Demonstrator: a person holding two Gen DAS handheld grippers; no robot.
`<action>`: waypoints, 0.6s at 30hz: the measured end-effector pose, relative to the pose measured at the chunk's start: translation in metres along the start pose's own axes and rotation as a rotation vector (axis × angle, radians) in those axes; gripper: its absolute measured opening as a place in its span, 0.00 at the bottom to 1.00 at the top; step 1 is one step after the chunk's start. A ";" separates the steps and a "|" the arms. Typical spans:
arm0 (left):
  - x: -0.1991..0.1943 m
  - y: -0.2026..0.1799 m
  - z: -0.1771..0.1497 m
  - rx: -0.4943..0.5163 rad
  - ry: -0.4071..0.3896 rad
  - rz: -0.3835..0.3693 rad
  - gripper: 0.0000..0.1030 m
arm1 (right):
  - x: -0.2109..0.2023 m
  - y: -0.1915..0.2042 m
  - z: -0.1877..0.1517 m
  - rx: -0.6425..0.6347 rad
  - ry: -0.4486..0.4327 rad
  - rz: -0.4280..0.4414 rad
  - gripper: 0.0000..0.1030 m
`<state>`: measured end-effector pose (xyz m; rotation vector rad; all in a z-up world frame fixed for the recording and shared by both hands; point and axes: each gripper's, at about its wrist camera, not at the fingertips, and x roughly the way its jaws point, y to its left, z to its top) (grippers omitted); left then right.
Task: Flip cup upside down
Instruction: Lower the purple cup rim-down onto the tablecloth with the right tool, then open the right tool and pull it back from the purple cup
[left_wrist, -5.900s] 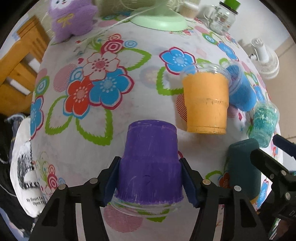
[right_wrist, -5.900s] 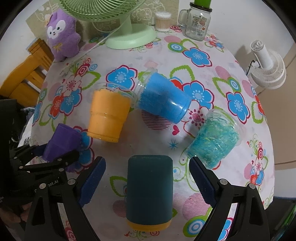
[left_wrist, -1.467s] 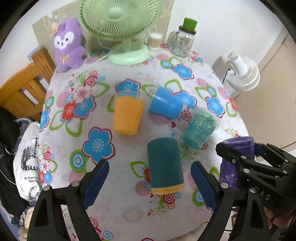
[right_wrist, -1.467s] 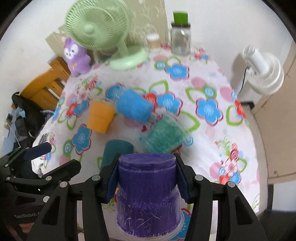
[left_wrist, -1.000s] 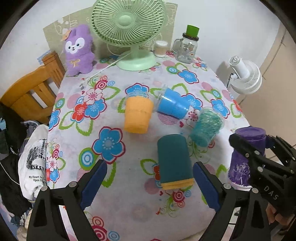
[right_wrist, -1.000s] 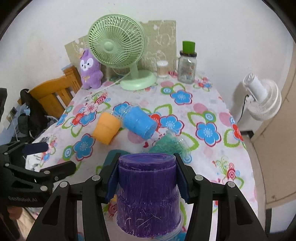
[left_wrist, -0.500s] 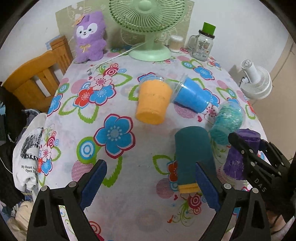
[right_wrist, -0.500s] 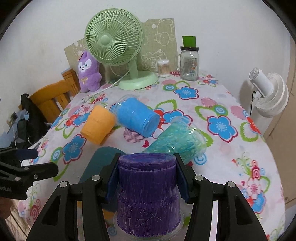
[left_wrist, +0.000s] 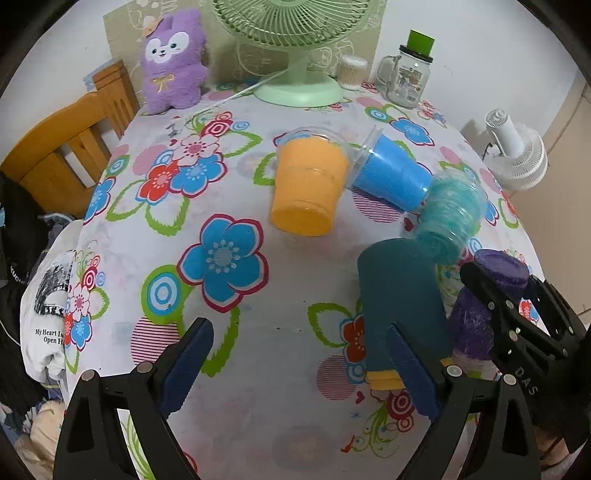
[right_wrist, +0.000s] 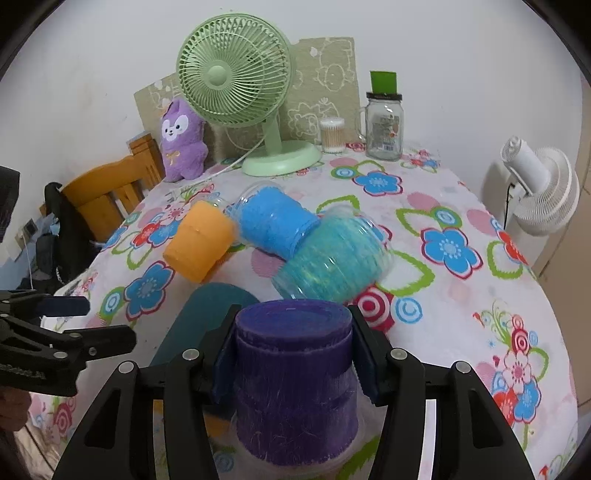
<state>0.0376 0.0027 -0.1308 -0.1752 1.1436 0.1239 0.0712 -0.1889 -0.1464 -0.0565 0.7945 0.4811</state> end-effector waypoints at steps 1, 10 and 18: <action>0.000 -0.001 0.000 0.004 0.003 0.000 0.93 | -0.001 -0.001 0.000 0.005 0.016 0.005 0.57; -0.015 -0.013 0.001 0.018 0.047 -0.009 0.93 | -0.021 -0.005 0.010 0.067 0.135 -0.004 0.82; -0.050 -0.022 0.005 0.004 0.062 -0.022 0.93 | -0.054 -0.009 0.033 0.102 0.213 0.007 0.83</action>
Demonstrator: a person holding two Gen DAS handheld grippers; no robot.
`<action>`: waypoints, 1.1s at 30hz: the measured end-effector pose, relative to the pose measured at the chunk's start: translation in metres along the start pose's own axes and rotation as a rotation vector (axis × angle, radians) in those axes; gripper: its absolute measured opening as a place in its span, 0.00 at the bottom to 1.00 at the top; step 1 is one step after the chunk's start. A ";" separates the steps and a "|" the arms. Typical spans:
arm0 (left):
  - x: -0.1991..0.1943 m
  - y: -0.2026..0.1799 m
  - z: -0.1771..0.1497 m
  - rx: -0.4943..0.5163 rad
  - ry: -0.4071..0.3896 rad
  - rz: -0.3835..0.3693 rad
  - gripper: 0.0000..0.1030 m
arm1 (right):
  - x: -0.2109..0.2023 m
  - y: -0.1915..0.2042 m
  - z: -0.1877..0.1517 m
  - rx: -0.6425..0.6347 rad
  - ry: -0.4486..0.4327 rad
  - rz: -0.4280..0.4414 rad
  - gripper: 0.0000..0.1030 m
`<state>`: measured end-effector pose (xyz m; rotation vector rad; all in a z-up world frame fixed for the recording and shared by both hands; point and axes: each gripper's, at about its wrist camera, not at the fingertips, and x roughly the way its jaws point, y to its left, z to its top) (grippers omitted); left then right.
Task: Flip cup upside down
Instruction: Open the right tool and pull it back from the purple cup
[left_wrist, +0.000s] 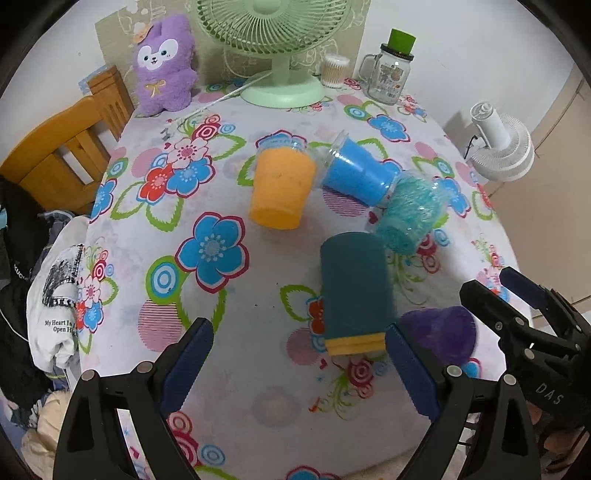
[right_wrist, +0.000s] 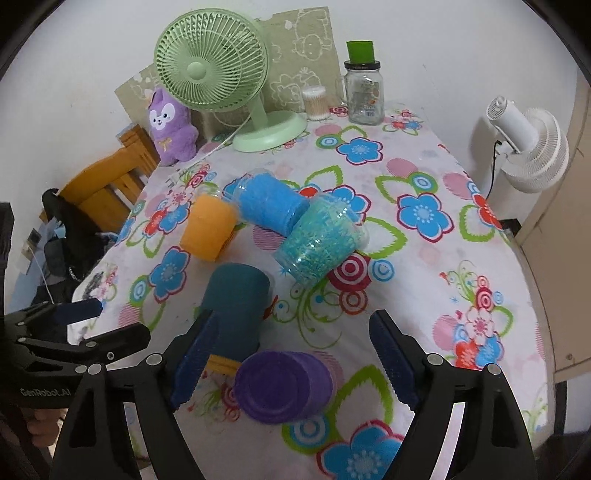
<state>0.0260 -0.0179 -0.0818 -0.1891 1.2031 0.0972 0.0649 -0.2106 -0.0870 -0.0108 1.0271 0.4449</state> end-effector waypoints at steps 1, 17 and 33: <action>-0.005 -0.002 0.001 0.000 -0.001 0.000 0.93 | -0.007 0.000 0.004 0.003 0.004 0.000 0.83; -0.093 -0.003 0.010 -0.069 -0.116 0.031 0.95 | -0.090 0.032 0.040 -0.083 -0.028 -0.041 0.86; -0.145 0.001 -0.004 -0.099 -0.231 0.018 1.00 | -0.136 0.048 0.035 -0.077 -0.122 -0.089 0.94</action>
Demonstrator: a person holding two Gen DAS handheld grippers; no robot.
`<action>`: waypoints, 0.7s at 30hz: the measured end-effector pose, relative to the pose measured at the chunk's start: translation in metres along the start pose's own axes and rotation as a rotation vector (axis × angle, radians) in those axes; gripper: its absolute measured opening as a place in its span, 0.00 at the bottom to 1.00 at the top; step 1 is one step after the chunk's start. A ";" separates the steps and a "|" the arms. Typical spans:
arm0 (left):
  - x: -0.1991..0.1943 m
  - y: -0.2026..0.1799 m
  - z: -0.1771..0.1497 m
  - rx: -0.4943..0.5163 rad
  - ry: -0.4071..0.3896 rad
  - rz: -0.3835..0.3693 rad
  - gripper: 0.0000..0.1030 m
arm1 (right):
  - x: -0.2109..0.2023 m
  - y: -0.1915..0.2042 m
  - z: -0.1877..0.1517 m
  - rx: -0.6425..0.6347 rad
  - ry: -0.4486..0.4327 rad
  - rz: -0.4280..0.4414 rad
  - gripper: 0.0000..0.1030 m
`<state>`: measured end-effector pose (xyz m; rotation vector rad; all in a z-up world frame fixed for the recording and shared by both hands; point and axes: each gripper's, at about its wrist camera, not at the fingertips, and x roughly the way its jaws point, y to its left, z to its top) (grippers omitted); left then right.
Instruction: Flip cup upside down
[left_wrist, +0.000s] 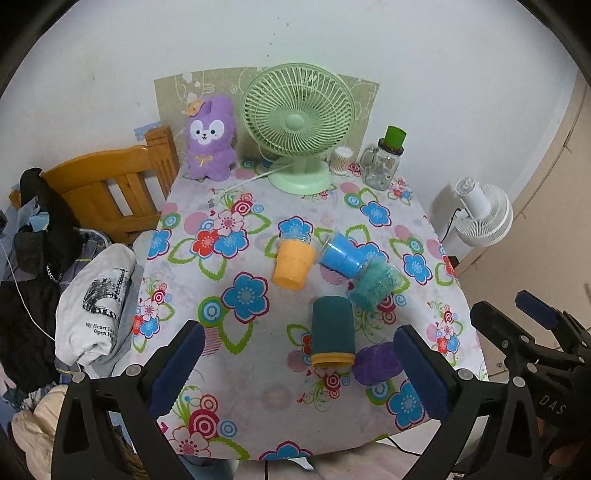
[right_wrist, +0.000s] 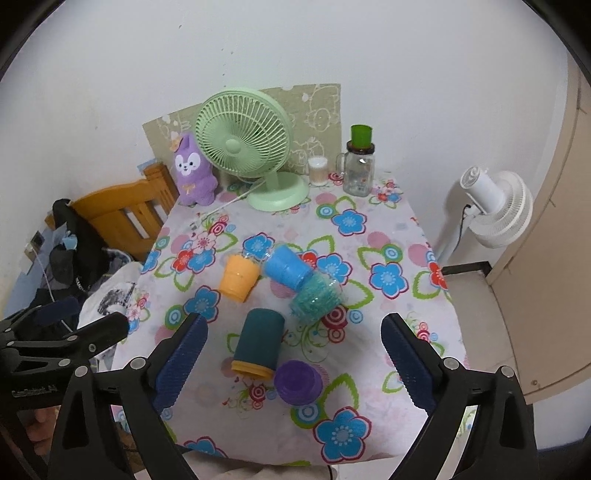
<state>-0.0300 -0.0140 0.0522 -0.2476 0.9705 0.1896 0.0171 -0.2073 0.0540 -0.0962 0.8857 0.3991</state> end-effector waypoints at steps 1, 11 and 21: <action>-0.001 -0.001 0.000 0.001 -0.002 0.002 1.00 | -0.001 0.000 0.000 0.000 -0.003 -0.003 0.94; -0.001 -0.004 -0.001 -0.003 -0.011 -0.016 1.00 | -0.006 -0.005 -0.005 0.003 -0.014 -0.027 0.94; -0.001 -0.010 0.003 0.013 -0.016 -0.024 1.00 | -0.002 -0.008 -0.003 0.010 -0.013 -0.030 0.94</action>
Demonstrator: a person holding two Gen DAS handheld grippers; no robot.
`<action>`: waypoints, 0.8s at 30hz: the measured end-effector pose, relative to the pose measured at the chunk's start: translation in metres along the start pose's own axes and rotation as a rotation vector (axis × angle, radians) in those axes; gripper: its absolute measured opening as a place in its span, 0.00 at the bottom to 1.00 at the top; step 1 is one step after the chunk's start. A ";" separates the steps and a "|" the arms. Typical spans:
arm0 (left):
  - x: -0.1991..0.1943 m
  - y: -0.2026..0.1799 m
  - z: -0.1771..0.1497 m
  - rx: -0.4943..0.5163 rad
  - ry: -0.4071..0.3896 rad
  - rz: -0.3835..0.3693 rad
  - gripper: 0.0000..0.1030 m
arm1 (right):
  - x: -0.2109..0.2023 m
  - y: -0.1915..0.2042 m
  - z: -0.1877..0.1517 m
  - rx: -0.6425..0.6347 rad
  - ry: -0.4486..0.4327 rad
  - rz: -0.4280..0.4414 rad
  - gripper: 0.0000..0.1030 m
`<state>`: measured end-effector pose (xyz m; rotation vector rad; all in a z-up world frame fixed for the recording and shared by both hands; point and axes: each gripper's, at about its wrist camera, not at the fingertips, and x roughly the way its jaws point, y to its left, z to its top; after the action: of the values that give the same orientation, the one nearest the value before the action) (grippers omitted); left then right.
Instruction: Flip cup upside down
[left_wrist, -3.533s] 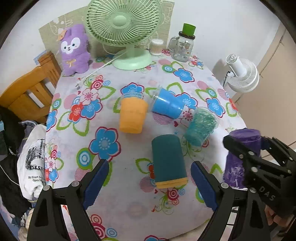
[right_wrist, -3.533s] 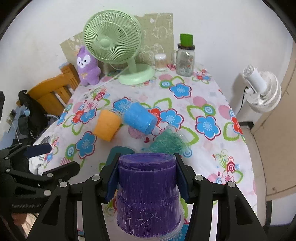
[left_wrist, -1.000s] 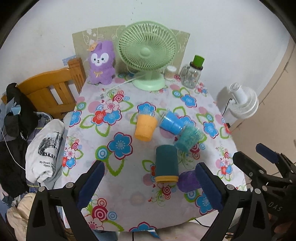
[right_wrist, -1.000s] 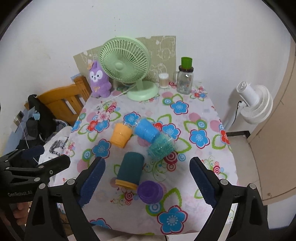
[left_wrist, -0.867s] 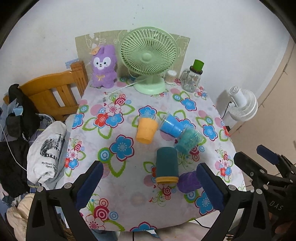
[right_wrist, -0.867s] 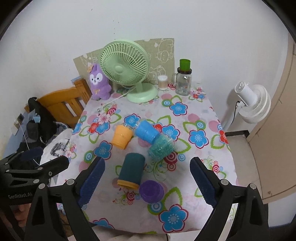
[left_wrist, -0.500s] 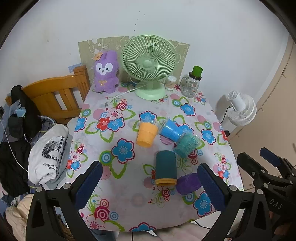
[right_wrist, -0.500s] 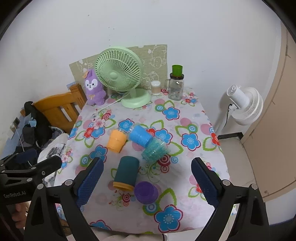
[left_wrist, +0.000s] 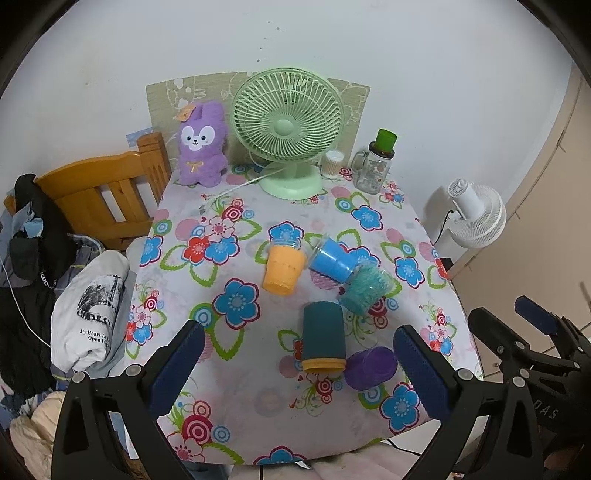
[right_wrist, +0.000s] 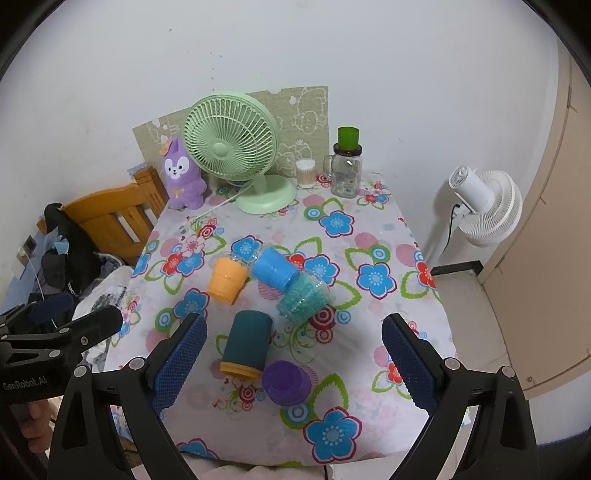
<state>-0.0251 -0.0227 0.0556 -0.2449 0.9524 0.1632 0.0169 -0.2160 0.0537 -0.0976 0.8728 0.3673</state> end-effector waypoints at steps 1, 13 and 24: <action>0.000 0.000 0.001 0.001 -0.003 0.001 1.00 | 0.000 0.000 0.001 -0.001 -0.001 0.000 0.94; -0.002 -0.006 0.006 0.033 -0.025 0.012 1.00 | 0.000 0.004 0.005 -0.012 -0.013 -0.001 0.94; -0.003 -0.009 0.006 0.031 -0.023 0.010 1.00 | -0.001 0.003 0.006 -0.011 -0.014 -0.001 0.94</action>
<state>-0.0196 -0.0299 0.0625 -0.2090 0.9332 0.1597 0.0190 -0.2119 0.0583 -0.1054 0.8568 0.3719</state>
